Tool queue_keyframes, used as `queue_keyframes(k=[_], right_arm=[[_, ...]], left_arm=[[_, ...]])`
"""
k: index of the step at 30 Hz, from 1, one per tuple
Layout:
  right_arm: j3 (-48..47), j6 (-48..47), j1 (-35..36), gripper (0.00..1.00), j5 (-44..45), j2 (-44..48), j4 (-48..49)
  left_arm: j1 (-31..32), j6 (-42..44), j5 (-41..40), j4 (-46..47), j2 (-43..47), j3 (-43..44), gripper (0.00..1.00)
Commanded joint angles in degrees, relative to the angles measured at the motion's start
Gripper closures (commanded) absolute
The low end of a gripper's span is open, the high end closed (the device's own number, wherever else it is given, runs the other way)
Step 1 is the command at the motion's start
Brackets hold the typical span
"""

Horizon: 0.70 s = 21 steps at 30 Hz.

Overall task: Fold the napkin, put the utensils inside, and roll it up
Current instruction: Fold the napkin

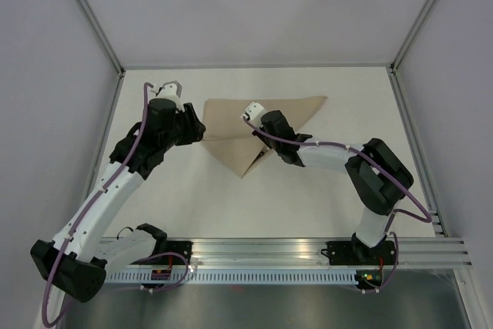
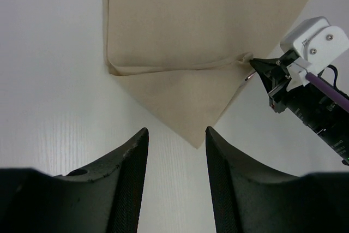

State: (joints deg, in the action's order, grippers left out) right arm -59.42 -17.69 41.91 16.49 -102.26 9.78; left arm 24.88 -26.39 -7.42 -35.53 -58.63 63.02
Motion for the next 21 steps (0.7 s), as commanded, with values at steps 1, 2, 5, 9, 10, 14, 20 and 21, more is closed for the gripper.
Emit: queue_keyframes(k=[1,2,5,9,10,14,20,21], right_arm=[[0.27,1.34,-1.04,1.00,-0.41,1.01,-0.81],[0.27,1.61,-1.48,1.00,-0.41,0.75,-0.82],[0.36,1.78,-2.36,1.00,-0.67,0.22,-1.25],[0.71,2.05,-3.15,1.00,-1.11,0.04,-1.87],[0.79,2.05,-3.24,1.00,-1.02,0.13,-1.96],[1.50,1.79,-3.59,0.99,-1.11,0.57,-2.40],[2.55,1.43,-3.77,1.00,-0.58,1.09,-2.92],[2.55,1.52,-3.68,1.00,-0.41,1.01,-3.10]], left_arm=[[0.16,-2.61,4.25,6.77,-2.18,-2.28,0.49],[0.25,-2.87,4.69,7.40,-2.71,-2.73,0.49],[0.34,-3.31,6.01,9.60,-5.17,-4.13,0.50],[0.51,-3.67,7.07,11.88,-7.46,-5.28,0.50],[0.52,-3.67,7.16,12.15,-8.07,-5.54,0.50],[0.87,-3.84,8.46,13.90,-11.41,-5.90,0.51],[1.57,-4.02,9.09,15.84,-15.10,-6.51,0.51],[1.83,-4.19,9.18,16.45,-16.15,-6.60,0.51]])
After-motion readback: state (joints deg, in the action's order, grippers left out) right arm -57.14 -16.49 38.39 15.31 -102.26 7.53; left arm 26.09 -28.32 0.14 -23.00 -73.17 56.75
